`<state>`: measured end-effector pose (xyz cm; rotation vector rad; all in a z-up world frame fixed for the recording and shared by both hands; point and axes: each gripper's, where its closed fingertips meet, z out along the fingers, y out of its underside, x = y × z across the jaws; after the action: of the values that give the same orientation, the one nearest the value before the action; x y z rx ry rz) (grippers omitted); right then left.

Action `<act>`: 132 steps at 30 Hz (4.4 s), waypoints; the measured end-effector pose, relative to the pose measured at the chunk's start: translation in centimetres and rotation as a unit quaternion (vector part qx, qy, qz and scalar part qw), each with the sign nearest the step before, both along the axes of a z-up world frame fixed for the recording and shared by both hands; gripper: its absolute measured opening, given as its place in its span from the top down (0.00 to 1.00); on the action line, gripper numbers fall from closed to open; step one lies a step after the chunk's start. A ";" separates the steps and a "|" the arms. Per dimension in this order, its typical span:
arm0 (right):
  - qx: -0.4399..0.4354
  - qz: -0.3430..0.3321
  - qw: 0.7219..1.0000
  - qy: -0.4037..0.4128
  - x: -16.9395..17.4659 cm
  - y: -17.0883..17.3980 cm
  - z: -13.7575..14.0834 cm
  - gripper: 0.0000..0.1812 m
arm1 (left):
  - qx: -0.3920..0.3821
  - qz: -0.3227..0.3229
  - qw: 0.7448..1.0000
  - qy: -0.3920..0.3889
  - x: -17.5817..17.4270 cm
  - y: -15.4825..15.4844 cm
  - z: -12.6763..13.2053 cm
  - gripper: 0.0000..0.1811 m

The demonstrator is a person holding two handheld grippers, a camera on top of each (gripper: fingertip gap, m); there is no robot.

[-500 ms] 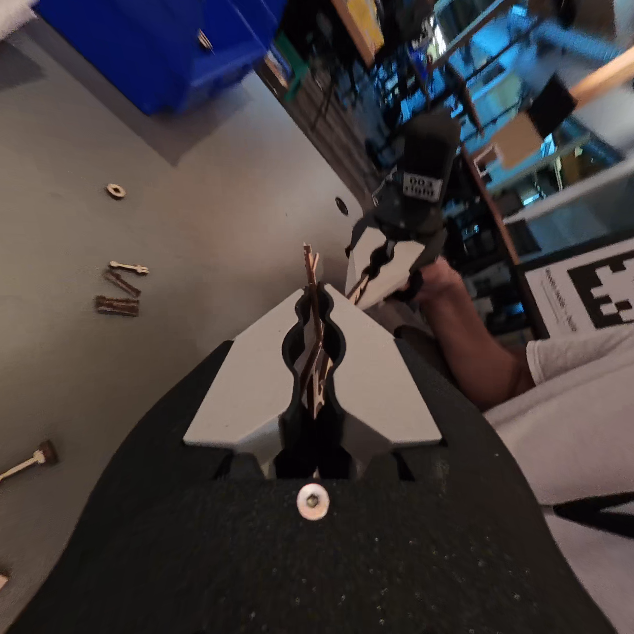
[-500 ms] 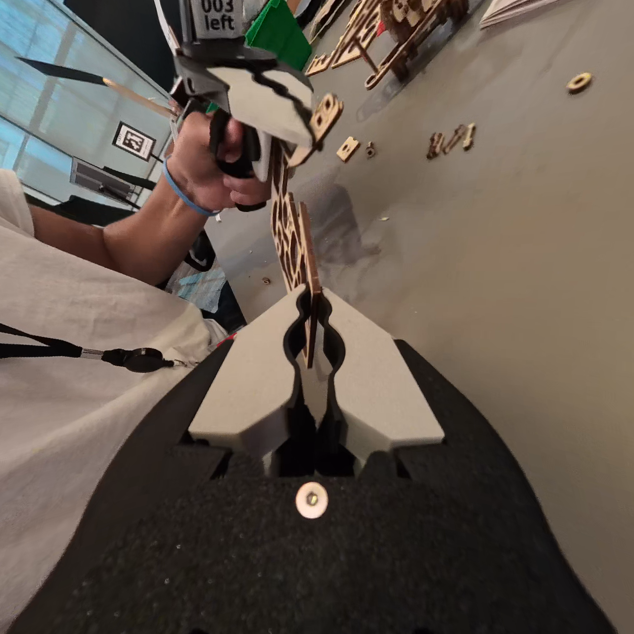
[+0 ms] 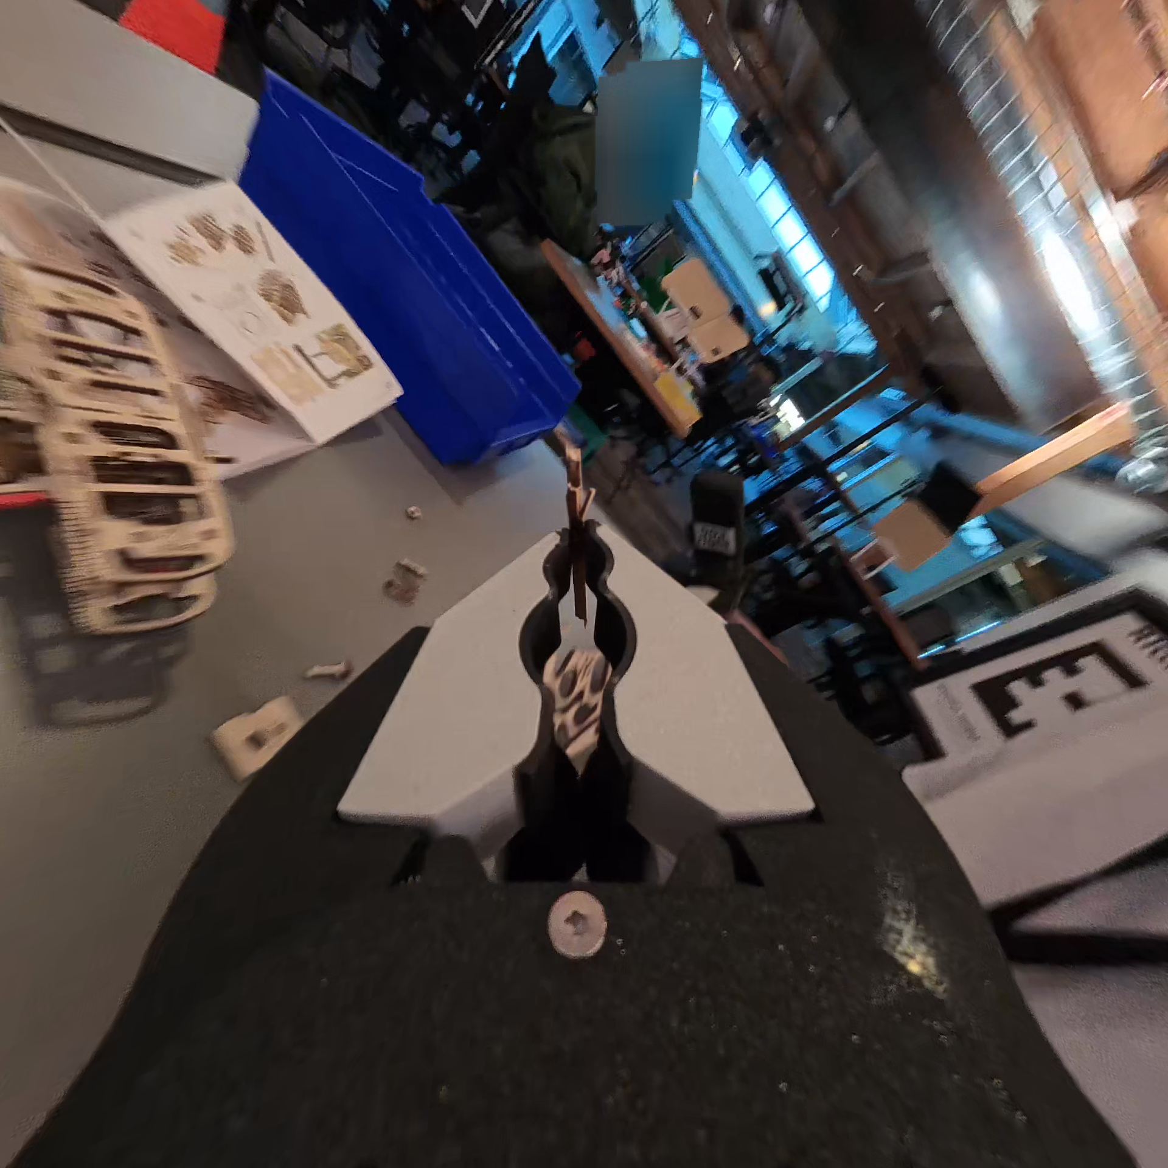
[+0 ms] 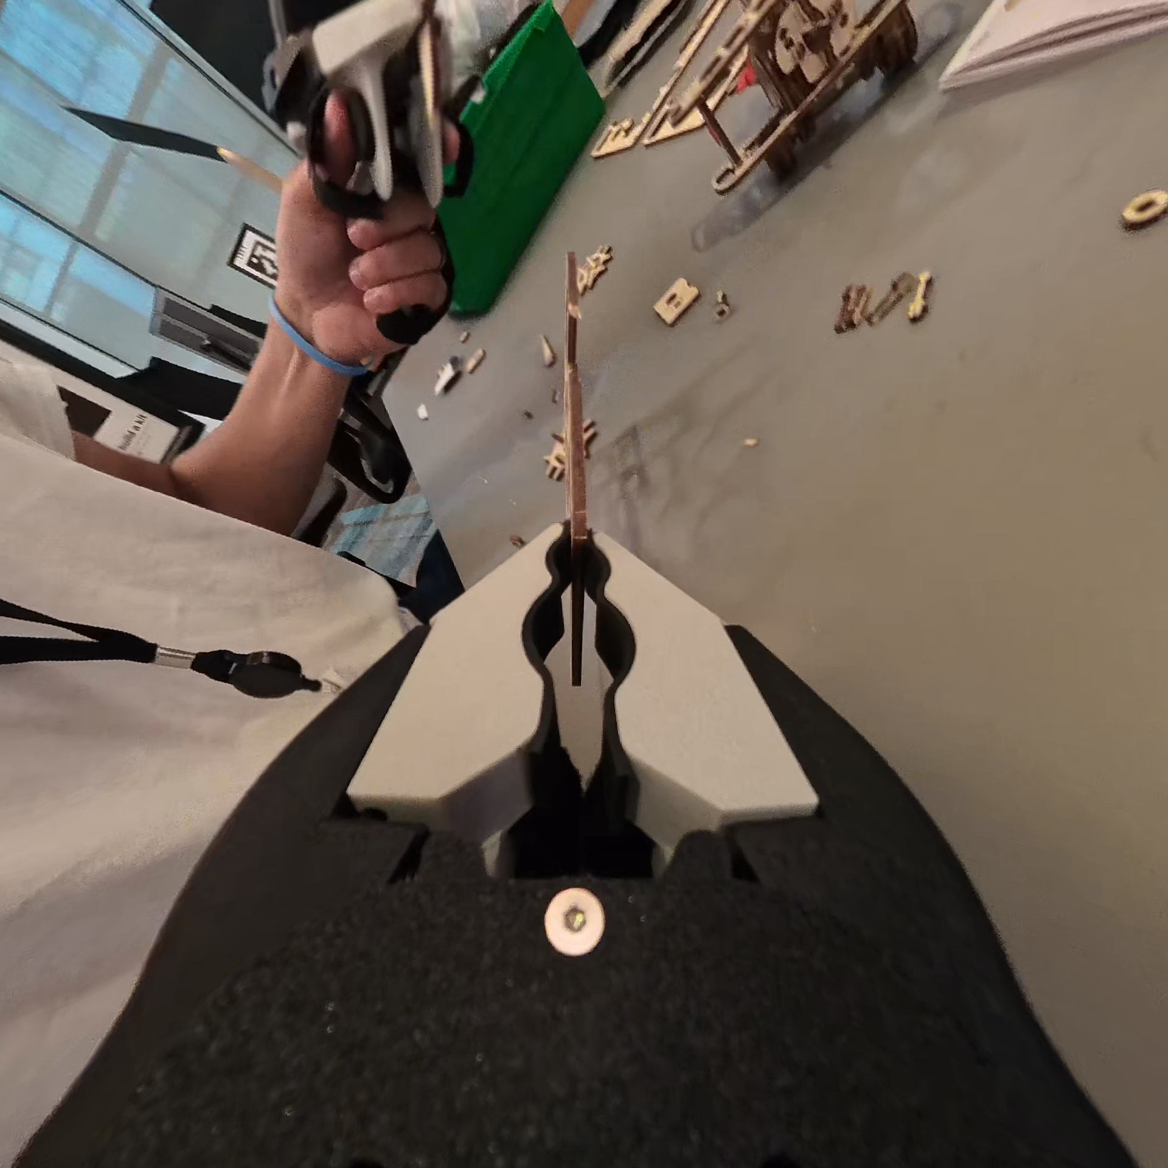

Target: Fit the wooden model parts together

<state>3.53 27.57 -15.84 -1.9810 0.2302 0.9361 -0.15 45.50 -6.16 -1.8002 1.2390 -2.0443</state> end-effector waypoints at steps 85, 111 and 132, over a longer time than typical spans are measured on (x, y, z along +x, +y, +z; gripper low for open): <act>0.123 0.076 0.983 0.115 -13.7 9.3 5.6 0.92 | -0.017 -0.073 0.997 -0.004 -11.5 -10.3 -4.6 1.00; 0.095 0.096 0.985 -0.108 -15.3 9.4 2.7 0.97 | 0.217 -0.058 0.972 0.069 -11.3 -10.7 -8.5 1.00; 0.103 0.380 0.815 -0.424 -17.4 9.2 0.7 0.95 | 0.434 -0.149 0.880 0.124 -14.0 -9.2 -11.5 1.00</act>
<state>-13.84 36.81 -15.18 -2.0849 -1.1928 0.3901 -14.11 36.26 -17.63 -1.4692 2.1493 -1.0129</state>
